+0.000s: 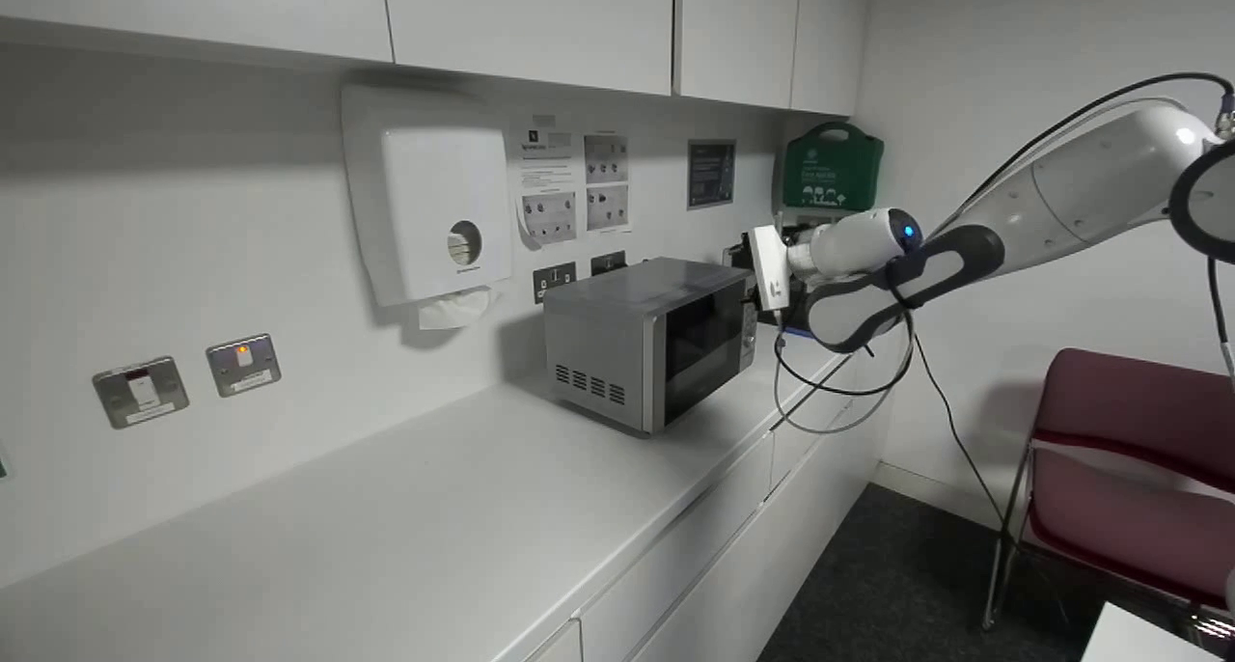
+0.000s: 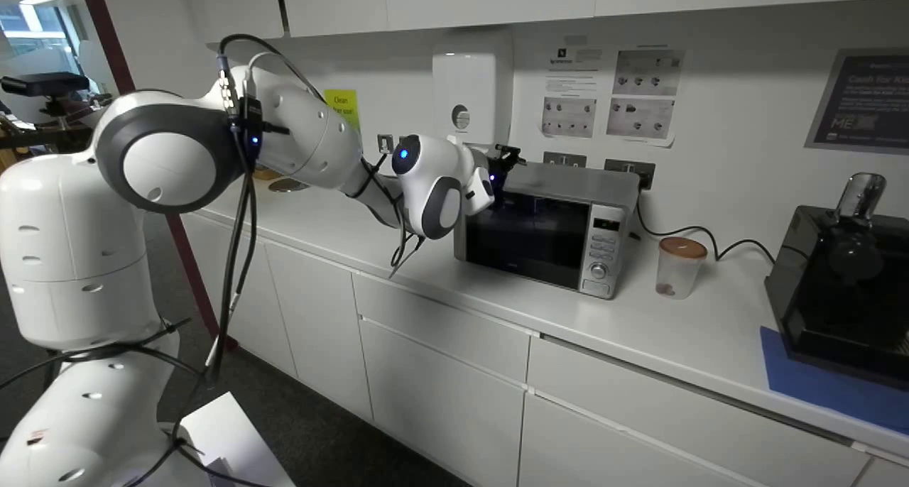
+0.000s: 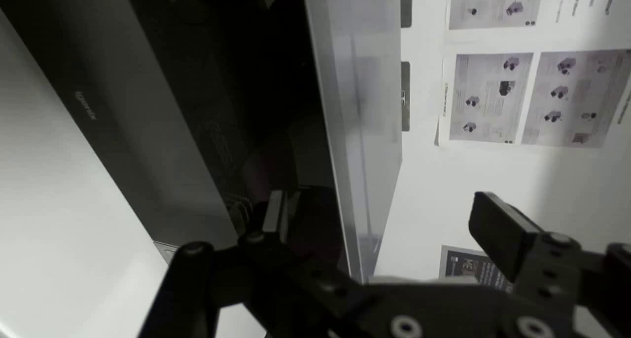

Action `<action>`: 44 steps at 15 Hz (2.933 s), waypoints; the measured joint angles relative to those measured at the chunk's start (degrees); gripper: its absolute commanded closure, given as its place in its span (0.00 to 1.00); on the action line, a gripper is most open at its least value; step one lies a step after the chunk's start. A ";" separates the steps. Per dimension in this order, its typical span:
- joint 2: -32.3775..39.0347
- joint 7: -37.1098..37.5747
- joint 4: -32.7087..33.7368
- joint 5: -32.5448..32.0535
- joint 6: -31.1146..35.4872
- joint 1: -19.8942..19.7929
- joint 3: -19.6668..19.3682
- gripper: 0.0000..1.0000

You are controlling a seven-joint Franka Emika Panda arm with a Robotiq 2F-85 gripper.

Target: Press a button on the microwave

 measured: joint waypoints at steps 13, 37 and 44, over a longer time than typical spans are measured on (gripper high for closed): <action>17.49 17.47 6.00 -51.46 0.49 -49.65 37.91 0.00; 34.18 9.74 14.46 -54.71 0.31 -43.44 29.96 0.66; 44.10 4.74 24.19 -57.37 0.30 -40.39 30.58 1.00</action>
